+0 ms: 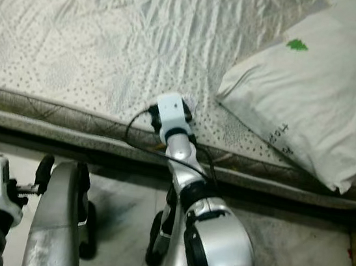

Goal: Clean up the room

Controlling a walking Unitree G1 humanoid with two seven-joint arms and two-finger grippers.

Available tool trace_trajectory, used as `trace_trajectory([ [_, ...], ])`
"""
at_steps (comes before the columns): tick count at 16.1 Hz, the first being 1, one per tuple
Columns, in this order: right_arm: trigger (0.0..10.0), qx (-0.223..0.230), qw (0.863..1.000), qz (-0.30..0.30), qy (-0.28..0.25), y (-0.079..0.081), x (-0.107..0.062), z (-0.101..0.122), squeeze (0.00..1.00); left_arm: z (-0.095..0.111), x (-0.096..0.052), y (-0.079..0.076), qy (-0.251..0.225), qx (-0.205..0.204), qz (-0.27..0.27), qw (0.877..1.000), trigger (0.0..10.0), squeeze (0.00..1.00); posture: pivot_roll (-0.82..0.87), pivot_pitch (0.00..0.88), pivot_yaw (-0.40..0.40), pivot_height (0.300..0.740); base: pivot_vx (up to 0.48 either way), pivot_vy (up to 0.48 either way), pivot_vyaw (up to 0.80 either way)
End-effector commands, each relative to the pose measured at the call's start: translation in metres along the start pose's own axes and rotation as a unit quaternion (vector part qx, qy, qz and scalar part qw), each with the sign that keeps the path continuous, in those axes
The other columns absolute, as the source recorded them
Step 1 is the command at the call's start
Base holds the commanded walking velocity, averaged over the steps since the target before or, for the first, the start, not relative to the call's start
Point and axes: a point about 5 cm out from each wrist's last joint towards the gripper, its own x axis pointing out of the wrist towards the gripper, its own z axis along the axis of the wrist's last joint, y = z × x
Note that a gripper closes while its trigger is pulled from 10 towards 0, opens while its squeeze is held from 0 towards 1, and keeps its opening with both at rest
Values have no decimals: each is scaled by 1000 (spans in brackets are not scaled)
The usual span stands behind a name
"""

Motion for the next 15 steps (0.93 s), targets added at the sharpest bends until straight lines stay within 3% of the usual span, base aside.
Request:
trace_trajectory([
  [1, 10000, -17, 999, -5, 26, 0, -2, -11, 0, 0, -3, 1, 5, 5, 3, 1000, 10000, 0, 207, 359, -140, 552, 0, 0, 0],
  [4, 10000, -27, 998, -21, 55, -2, -4, -19, 0, 0, -3, 1, 6, 6, 3, 1000, 10000, 0, 207, 354, -140, 552, 0, 0, 0],
  [5, 7176, 3, 996, -24, 82, -1, -5, -25, 0, -1, -1, 0, 6, 7, 1, 1000, 10000, 0, 201, 363, -137, 552, 0, 0, 0],
  [6, 0, 19, 995, -26, 95, -3, -6, -29, 0, 0, 1, -1, 3, 8, -1, 1000, 10000, 0, 199, 364, -132, 552, 0, 0, 0],
  [15, 0, 123, 980, -58, 146, -22, -12, -49, 0, 2, 18, -3, -12, 6, -4, 1000, 10000, 0, 194, 297, -129, 552, 0, 0, 0],
])
